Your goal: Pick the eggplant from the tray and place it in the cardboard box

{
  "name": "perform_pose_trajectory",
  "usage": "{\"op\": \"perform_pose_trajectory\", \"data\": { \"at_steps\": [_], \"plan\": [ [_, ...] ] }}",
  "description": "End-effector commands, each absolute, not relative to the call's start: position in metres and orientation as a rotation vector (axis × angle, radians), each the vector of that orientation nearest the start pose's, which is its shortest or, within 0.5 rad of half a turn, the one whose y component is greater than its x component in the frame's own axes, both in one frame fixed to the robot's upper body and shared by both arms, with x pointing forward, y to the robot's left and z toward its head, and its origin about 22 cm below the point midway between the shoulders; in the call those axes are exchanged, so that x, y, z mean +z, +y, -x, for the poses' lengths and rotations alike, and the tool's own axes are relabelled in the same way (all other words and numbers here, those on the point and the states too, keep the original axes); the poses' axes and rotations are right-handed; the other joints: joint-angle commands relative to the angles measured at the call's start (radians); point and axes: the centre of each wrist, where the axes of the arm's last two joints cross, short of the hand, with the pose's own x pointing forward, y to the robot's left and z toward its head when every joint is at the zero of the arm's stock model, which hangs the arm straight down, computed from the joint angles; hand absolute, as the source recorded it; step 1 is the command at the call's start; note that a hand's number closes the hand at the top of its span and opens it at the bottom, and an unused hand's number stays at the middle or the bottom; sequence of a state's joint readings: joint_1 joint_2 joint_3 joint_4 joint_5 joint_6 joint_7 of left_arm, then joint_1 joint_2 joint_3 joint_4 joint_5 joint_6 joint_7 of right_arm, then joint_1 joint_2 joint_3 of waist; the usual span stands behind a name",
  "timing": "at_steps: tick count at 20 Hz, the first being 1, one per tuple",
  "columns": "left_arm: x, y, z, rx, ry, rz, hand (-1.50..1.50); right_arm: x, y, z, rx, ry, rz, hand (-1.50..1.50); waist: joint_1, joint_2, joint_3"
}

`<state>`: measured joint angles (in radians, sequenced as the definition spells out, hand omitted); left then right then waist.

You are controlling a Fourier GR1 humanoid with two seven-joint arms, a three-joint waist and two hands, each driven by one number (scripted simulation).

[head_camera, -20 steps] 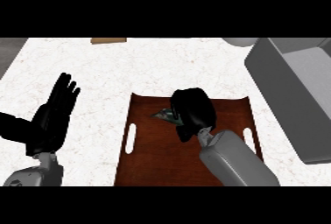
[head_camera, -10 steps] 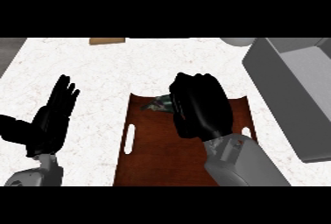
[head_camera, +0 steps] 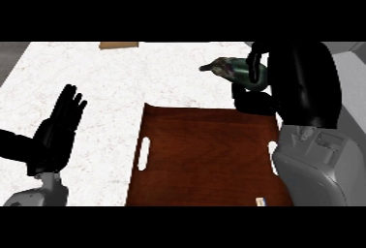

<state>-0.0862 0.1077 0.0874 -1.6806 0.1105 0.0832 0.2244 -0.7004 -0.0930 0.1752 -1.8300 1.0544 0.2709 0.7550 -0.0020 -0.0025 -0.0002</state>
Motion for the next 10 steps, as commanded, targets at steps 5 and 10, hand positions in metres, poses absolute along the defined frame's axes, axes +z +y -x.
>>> {"op": "perform_pose_trajectory", "data": {
  "at_steps": [5,10],
  "plan": [
    [0.049,0.245,-0.267,0.118,-1.545,-0.08,0.0,0.251,-0.196,-0.314,0.562,-1.507,1.169,1.5,0.0,0.003,0.0],
    [0.048,0.254,-0.26,0.108,-1.559,-0.082,0.0,0.228,-0.241,-0.344,0.519,-1.459,1.243,1.5,0.006,0.004,0.0]
  ]
}}
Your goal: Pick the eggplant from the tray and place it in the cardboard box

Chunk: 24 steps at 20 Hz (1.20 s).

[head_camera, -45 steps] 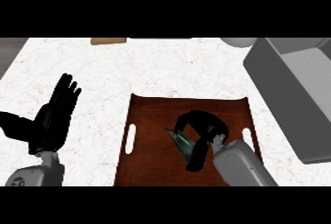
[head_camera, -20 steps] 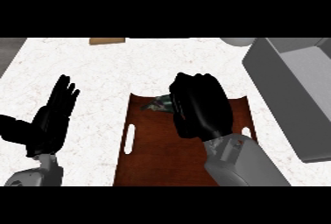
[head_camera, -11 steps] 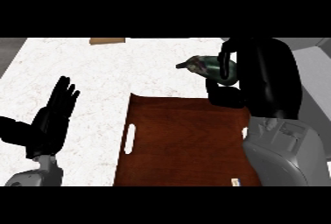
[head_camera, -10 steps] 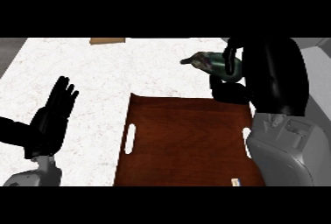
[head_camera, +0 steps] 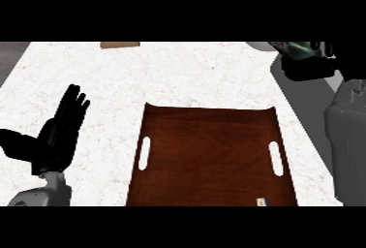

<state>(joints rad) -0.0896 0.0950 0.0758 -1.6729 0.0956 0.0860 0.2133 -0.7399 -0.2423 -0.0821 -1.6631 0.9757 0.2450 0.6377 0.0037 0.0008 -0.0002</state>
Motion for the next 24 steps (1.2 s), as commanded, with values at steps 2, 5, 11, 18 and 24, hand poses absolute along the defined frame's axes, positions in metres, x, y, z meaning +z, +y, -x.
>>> {"op": "perform_pose_trajectory", "data": {
  "at_steps": [2,5,11,18,24],
  "plan": [
    [0.063,0.254,-0.263,0.1,-1.547,-0.061,0.0,0.254,-0.267,-0.354,0.498,-1.445,1.326,1.5,0.004,0.001,0.001],
    [0.046,0.248,-0.262,0.105,-1.54,-0.043,0.0,0.237,-0.273,-0.368,0.536,-1.386,1.396,1.5,0.005,0.002,0.0],
    [0.046,0.268,-0.273,0.115,-1.569,-0.062,0.0,0.2,-0.334,-0.393,0.604,-1.333,1.447,1.5,0.01,0.007,0.0],
    [0.066,0.259,-0.267,0.074,-1.561,-0.038,0.0,0.16,-0.365,-0.403,0.903,-0.897,1.4,1.5,0.028,0.009,0.0],
    [0.057,0.25,-0.261,0.072,-1.561,-0.031,0.0,0.133,-0.393,-0.411,0.857,-0.9,1.212,-1.5,0.029,0.009,0.002]
  ]
}}
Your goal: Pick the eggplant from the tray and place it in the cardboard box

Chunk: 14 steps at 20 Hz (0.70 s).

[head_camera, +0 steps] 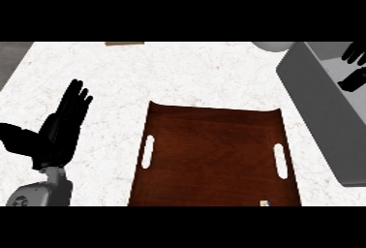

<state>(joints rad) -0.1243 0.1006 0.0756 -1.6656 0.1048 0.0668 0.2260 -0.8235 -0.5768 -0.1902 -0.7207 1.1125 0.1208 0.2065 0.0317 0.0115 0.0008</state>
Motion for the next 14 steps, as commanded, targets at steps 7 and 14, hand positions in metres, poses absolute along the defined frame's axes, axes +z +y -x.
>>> {"op": "perform_pose_trajectory", "data": {
  "at_steps": [7,14],
  "plan": [
    [0.059,0.263,-0.272,0.1,-1.55,-0.068,0.0,0.157,-0.396,-0.41,0.57,-1.406,1.369,-1.5,-0.009,0.001,0.002],
    [0.069,0.253,-0.271,0.102,-1.555,-0.068,0.0,0.177,-0.404,-0.413,0.213,-1.603,1.089,-1.5,-0.025,-0.011,0.001]
  ]
}}
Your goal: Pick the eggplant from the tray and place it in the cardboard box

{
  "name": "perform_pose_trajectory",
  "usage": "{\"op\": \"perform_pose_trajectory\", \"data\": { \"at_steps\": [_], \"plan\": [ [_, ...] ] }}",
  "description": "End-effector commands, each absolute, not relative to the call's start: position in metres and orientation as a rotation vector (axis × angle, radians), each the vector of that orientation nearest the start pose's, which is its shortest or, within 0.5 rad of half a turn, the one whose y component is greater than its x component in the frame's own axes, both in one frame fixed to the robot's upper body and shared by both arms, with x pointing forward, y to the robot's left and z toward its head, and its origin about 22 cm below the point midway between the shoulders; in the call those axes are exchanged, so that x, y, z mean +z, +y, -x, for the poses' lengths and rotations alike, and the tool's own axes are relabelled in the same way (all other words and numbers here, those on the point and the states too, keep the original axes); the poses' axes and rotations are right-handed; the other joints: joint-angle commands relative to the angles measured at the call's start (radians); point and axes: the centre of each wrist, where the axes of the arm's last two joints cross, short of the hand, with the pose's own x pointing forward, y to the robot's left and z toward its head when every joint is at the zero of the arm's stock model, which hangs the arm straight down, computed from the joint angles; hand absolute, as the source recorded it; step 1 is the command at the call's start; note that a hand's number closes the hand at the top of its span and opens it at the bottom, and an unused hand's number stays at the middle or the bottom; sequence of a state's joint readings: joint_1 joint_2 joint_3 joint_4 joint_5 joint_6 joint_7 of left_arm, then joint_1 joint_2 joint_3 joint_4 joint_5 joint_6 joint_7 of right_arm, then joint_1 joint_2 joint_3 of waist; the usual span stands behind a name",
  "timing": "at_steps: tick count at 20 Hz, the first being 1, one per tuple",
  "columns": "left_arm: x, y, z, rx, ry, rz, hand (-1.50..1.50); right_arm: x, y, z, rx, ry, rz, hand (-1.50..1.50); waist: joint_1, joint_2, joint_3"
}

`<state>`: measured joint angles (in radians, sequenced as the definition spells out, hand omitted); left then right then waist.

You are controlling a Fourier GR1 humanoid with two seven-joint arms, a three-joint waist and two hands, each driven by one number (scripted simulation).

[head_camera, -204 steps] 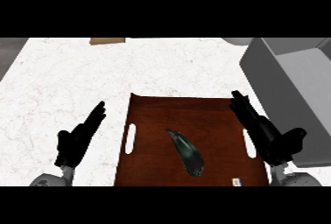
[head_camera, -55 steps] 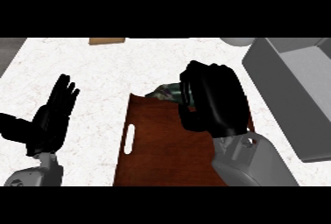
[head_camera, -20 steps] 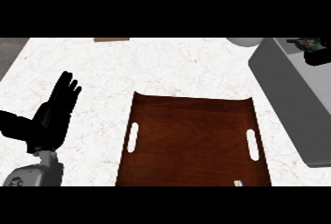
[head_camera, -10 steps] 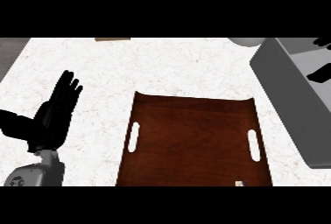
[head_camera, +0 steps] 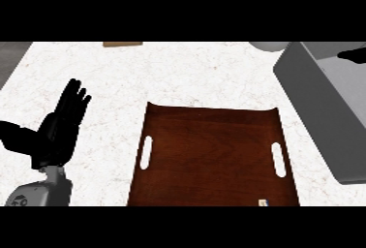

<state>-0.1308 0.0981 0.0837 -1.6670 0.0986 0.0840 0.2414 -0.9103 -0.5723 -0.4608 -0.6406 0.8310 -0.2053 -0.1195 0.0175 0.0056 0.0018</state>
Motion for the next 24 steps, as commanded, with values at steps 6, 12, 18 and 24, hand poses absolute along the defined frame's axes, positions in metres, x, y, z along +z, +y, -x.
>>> {"op": "perform_pose_trajectory", "data": {
  "at_steps": [6,12,18,24],
  "plan": [
    [0.06,0.262,-0.269,0.115,-1.555,-0.073,0.0,0.188,-0.439,-0.398,-0.124,-1.723,0.803,-1.5,-0.02,-0.005,0.0],
    [0.061,0.252,-0.27,0.112,-1.543,-0.066,0.0,0.179,-0.475,-0.376,-0.27,-1.765,0.781,-1.5,-0.007,-0.001,-0.001],
    [0.062,0.265,-0.271,0.119,-1.557,-0.06,0.0,0.158,-0.51,-0.343,-0.349,-1.815,0.816,-1.5,-0.01,-0.002,-0.001],
    [0.061,0.248,-0.275,0.102,-1.547,-0.058,0.0,0.143,-0.539,-0.313,-0.313,-1.809,0.8,-1.5,-0.011,-0.002,-0.001]
  ]
}}
